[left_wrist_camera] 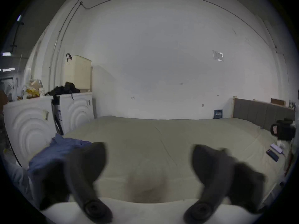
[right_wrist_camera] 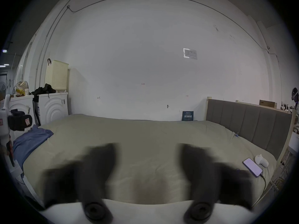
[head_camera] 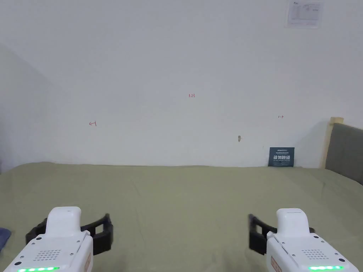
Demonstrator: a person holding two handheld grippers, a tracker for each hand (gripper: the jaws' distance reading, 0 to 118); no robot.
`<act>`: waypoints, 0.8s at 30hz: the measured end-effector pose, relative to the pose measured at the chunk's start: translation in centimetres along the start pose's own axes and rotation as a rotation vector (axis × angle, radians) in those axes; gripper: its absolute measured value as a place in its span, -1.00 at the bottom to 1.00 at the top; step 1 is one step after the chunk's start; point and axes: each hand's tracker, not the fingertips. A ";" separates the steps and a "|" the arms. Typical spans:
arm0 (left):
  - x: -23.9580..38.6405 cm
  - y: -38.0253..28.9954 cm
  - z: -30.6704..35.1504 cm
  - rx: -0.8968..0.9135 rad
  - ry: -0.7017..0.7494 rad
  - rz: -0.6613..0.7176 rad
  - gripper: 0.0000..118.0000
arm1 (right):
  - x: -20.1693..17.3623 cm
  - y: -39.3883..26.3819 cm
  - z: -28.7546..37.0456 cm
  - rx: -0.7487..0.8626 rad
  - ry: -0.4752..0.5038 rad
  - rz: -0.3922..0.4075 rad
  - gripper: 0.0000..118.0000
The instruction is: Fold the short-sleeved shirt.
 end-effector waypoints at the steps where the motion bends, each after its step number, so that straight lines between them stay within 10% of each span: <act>1: 0.2 0.0 0.2 0.040 0.026 -0.032 -0.99 | -0.1 0.0 -0.2 -0.010 -0.034 0.016 -1.00; 14: -2.3 2.7 0.1 0.051 0.034 0.056 -0.99 | -2.0 4.1 -0.8 -0.038 0.016 -0.003 -1.00; 24: -13.9 6.5 4.3 0.046 0.305 0.057 -0.99 | -14.4 8.8 -4.5 0.012 0.294 0.016 -1.00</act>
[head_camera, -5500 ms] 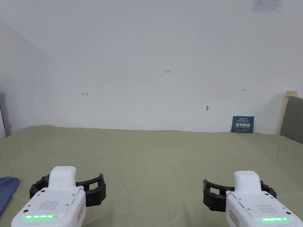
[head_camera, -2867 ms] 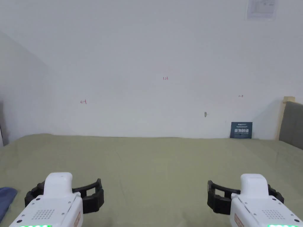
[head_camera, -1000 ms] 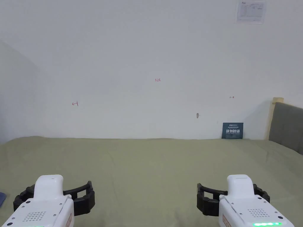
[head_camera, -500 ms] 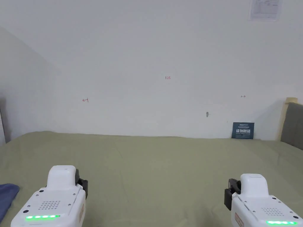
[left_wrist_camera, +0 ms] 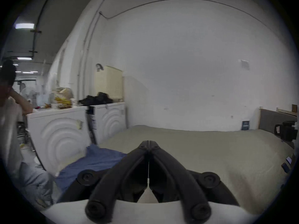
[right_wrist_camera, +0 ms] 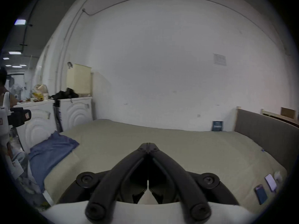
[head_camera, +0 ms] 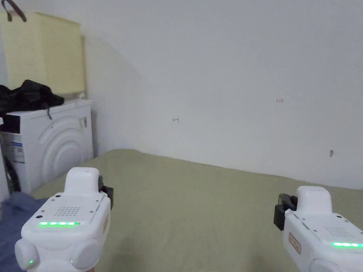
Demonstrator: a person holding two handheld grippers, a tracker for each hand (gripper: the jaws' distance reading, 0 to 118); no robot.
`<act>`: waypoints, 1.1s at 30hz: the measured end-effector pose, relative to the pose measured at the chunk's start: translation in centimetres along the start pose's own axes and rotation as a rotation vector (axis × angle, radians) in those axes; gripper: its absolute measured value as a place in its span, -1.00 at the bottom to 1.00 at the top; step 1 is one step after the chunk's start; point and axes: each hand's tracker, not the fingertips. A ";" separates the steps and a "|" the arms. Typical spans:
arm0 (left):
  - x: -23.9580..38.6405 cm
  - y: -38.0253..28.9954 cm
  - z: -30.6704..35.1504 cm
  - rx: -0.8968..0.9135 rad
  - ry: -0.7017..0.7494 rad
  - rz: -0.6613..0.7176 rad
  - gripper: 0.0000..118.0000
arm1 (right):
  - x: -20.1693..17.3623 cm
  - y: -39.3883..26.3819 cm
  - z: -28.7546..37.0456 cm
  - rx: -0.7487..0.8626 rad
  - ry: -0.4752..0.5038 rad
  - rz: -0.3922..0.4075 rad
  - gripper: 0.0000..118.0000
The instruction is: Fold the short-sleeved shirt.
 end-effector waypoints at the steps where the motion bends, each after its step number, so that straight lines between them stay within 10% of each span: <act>1: -2.0 0.0 0.5 -0.004 0.038 0.009 -0.99 | -1.6 0.3 -0.8 -0.003 0.040 0.002 -1.00; 16: -21.2 -2.4 8.9 -0.086 0.479 0.071 -0.99 | -23.1 -1.9 -5.2 -0.029 0.482 0.049 -1.00; 33: -18.6 0.1 -20.0 -0.358 0.060 0.000 -0.99 | -16.8 -5.4 -14.5 -0.147 0.317 0.103 -1.00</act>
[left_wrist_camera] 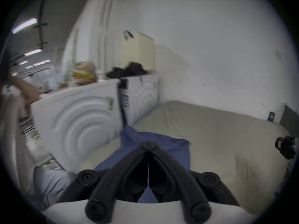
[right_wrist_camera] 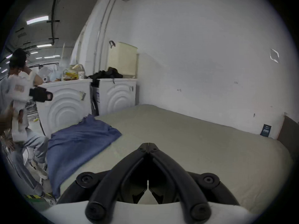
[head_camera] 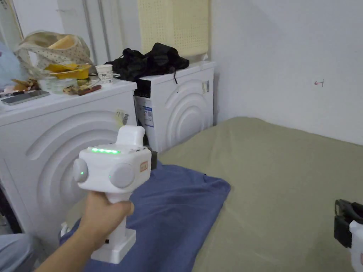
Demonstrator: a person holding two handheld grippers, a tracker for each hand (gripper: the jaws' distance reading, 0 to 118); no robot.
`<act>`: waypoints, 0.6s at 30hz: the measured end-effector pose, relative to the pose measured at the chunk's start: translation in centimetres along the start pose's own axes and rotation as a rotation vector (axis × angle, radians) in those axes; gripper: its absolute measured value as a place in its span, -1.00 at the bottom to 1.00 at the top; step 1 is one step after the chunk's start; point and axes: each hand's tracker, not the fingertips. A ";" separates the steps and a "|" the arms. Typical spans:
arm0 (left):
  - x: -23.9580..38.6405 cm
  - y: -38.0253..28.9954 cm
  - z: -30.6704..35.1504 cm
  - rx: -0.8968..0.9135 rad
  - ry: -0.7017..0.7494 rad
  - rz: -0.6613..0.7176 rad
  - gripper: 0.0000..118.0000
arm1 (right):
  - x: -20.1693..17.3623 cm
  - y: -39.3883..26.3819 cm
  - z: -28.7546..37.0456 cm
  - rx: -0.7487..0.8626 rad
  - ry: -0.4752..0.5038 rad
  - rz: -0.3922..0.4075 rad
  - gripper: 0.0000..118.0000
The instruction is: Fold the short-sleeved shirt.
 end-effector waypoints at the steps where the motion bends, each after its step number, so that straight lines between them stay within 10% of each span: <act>1: 0.2 1.3 -2.4 -0.087 -0.014 0.003 -0.99 | 0.5 -0.3 -0.6 -0.017 -0.014 0.005 -1.00; 10: 3.8 1.1 -17.3 -0.645 -0.156 0.023 -0.96 | 2.7 -2.2 -5.3 -0.108 -0.059 0.001 -1.00; 12: 4.7 -0.3 -19.6 -0.741 -0.165 0.024 -0.32 | 3.0 -2.5 -5.8 -0.114 -0.050 0.006 -1.00; 13: 5.3 -1.2 -20.7 -0.789 -0.175 0.039 0.56 | 3.2 -2.6 -6.0 -0.116 -0.043 0.011 -1.00; 14: 5.6 -2.1 -20.9 -0.823 -0.210 0.042 1.00 | 3.3 -2.7 -6.3 -0.116 -0.038 0.017 -1.00; 18: 6.4 -4.2 -22.4 -0.875 -0.240 0.084 0.91 | 3.9 -3.5 -7.4 -0.131 -0.031 0.017 -1.00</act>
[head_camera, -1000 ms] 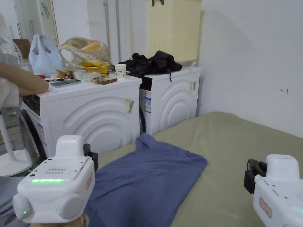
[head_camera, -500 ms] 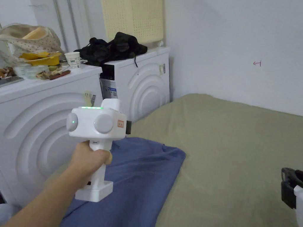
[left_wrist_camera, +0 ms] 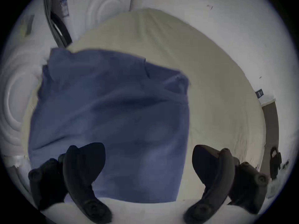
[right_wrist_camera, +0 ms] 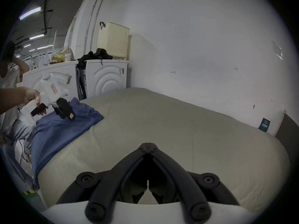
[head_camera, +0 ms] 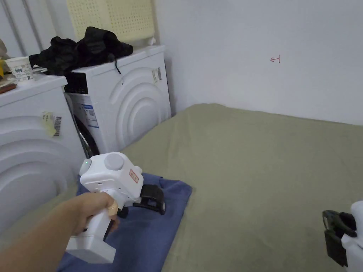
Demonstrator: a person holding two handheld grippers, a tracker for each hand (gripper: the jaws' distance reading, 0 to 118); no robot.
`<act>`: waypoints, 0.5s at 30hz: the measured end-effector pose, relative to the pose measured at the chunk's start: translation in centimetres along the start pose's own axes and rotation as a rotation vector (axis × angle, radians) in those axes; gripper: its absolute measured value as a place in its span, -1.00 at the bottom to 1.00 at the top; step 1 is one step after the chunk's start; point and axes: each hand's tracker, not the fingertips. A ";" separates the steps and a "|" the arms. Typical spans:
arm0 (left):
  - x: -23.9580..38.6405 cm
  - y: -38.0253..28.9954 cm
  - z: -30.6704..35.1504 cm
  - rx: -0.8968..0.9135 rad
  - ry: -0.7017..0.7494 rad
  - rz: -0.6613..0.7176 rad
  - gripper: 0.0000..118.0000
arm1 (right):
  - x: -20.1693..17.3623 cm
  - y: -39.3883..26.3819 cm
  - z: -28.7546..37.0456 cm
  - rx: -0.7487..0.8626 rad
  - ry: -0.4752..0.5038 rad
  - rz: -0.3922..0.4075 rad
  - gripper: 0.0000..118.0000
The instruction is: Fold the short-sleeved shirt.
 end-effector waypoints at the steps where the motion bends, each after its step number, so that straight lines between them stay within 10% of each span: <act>1: 0.1 0.0 -0.8 -0.031 0.038 0.010 0.90 | 0.1 -0.2 -0.3 -0.006 0.002 -0.002 -1.00; 6: -4.3 3.5 -6.8 -0.028 0.155 0.059 0.54 | 0.0 -1.0 -0.7 -0.027 0.016 -0.012 -1.00; 9: -0.1 -0.5 -1.4 0.014 0.172 0.034 -1.00 | 0.2 -1.4 0.1 -0.036 0.015 -0.015 -1.00; 15: 2.6 -3.0 6.8 0.067 0.092 -0.032 -1.00 | 1.8 -1.7 1.9 -0.046 -0.009 -0.025 -1.00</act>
